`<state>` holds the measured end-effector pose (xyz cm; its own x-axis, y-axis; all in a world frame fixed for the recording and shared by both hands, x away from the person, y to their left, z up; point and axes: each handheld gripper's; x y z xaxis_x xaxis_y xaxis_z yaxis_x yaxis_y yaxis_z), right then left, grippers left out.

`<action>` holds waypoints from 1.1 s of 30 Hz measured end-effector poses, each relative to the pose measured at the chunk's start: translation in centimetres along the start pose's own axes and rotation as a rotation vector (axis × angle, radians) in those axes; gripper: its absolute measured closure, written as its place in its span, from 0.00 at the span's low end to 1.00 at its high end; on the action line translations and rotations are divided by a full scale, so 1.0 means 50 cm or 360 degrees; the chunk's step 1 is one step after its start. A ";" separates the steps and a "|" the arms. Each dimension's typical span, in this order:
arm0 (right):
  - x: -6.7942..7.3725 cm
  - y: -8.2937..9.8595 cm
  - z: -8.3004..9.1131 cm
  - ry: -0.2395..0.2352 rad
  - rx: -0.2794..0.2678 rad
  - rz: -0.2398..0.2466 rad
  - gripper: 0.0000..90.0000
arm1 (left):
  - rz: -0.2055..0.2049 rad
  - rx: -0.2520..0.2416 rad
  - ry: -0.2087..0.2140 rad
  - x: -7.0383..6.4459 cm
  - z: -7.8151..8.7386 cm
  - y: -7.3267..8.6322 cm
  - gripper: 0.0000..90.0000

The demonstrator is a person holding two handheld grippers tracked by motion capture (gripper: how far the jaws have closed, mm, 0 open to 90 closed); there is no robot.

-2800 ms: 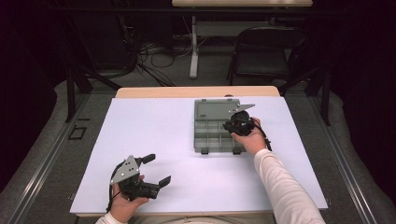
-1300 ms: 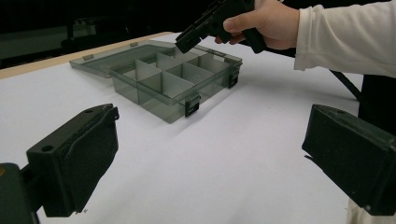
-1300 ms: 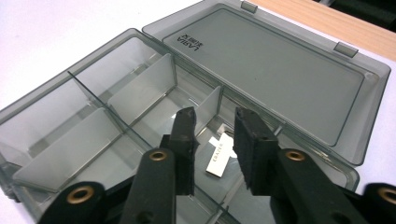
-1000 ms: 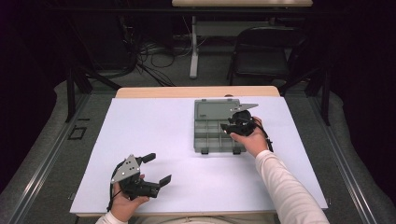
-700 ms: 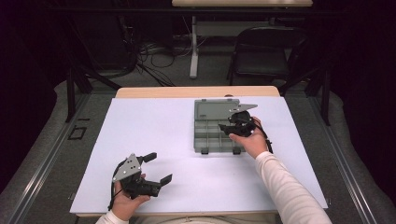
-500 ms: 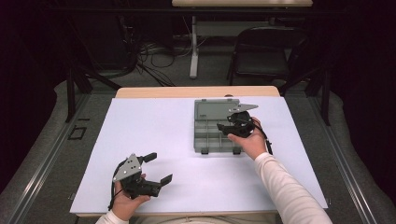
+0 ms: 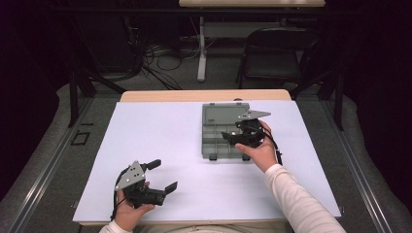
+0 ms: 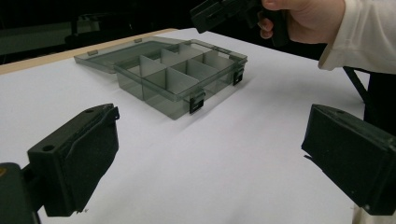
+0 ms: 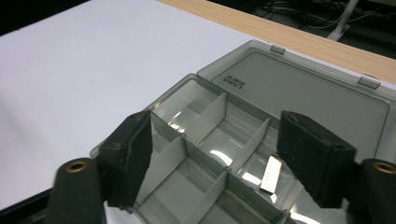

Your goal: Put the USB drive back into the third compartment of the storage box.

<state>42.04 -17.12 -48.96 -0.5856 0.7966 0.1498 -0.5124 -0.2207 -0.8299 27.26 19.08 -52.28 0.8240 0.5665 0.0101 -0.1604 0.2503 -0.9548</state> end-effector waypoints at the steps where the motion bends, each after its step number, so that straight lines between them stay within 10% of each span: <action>1: 0.006 0.002 0.007 -0.0011 -0.0001 -0.0005 0.25 | -0.0001 0.0001 0.0000 0.000 0.000 0.000 0.04; 16: 0.067 0.040 0.084 -0.0173 -0.0143 -0.0017 0.10 | 0.0020 -0.0005 -0.0003 0.004 0.000 0.000 0.04; 22: 0.089 0.069 0.124 -0.0147 -0.0186 0.0059 0.01 | 0.0027 -0.0014 0.0005 0.004 -0.003 0.001 0.04; 33: 0.086 0.135 0.196 -0.0146 -0.0267 -0.0035 0.00 | 0.0036 -0.0011 -0.0006 0.006 -0.005 0.001 0.04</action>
<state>29.92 -20.68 -48.65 -0.6343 0.7437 0.2110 -0.4185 -0.1009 -0.9026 27.62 19.06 -52.40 0.8181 0.5750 -0.0103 -0.1752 0.2321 -0.9568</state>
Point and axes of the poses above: each handheld gripper's, and its own axes: z roughly backward along the jaws, y roughly out of its underside, x roughly to its left, and after that the axes turned 6 degrees about -z, right-handed
